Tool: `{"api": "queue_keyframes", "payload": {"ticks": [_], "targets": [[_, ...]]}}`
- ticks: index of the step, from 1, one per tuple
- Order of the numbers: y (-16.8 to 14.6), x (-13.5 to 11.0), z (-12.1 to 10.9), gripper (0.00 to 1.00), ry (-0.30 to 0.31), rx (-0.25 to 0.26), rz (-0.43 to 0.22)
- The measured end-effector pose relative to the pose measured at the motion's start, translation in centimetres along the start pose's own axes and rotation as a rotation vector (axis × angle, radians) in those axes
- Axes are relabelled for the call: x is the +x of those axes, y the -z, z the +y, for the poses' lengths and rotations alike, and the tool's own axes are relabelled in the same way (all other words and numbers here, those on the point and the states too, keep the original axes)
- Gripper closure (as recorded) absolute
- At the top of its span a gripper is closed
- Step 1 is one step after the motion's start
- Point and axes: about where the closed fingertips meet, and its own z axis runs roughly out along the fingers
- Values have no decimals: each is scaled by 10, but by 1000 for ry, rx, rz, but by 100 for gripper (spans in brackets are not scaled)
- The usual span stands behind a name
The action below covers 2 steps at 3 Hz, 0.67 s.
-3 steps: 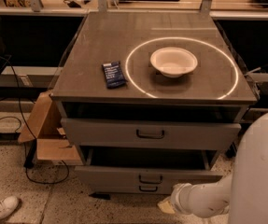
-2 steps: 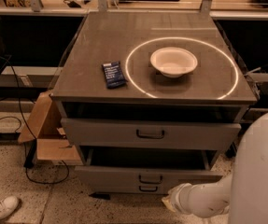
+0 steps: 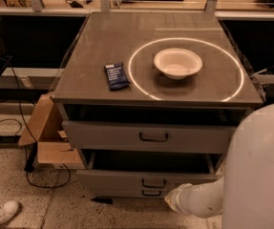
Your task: Close middle drawer
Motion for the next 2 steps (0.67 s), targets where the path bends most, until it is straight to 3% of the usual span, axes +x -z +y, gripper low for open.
{"api": "queue_keyframes", "payload": {"ticks": [2], "targets": [[-27, -39, -12, 97, 13, 53, -18]]}}
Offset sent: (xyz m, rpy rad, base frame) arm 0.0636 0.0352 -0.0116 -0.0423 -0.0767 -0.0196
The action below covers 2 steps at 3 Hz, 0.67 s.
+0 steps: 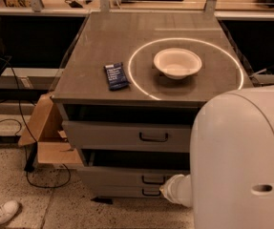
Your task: Close middle drawer
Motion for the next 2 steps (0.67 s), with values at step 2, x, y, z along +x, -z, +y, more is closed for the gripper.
{"api": "queue_keyframes", "payload": {"ticks": [2], "targets": [[0, 0, 0, 51, 0, 0, 0]]}}
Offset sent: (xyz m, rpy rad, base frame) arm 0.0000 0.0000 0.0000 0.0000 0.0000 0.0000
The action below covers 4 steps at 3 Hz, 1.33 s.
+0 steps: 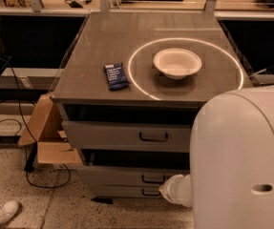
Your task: Close middle drawer
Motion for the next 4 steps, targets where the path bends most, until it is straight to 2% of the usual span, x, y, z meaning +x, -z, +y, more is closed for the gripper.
{"api": "queue_keyframes", "payload": {"ticks": [2, 3, 4], "targets": [[0, 0, 0, 5, 0, 0, 0], [0, 0, 0, 0, 0, 0, 0], [0, 0, 0, 3, 0, 0, 0]]}}
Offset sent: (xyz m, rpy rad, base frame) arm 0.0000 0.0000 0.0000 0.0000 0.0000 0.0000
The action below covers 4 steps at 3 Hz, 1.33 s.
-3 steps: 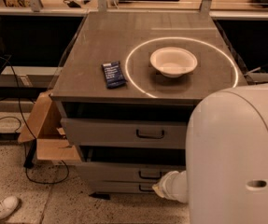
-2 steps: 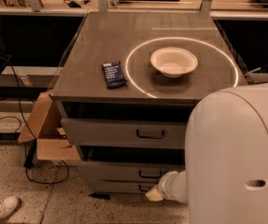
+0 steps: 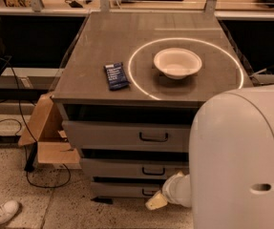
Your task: Close middle drawer
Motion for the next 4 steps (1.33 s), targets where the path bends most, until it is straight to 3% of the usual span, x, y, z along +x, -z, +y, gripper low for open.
{"api": "queue_keyframes", "payload": {"ticks": [3, 4], "targets": [[0, 0, 0, 72, 0, 0, 0], [-11, -10, -13, 100, -43, 50, -8]]}}
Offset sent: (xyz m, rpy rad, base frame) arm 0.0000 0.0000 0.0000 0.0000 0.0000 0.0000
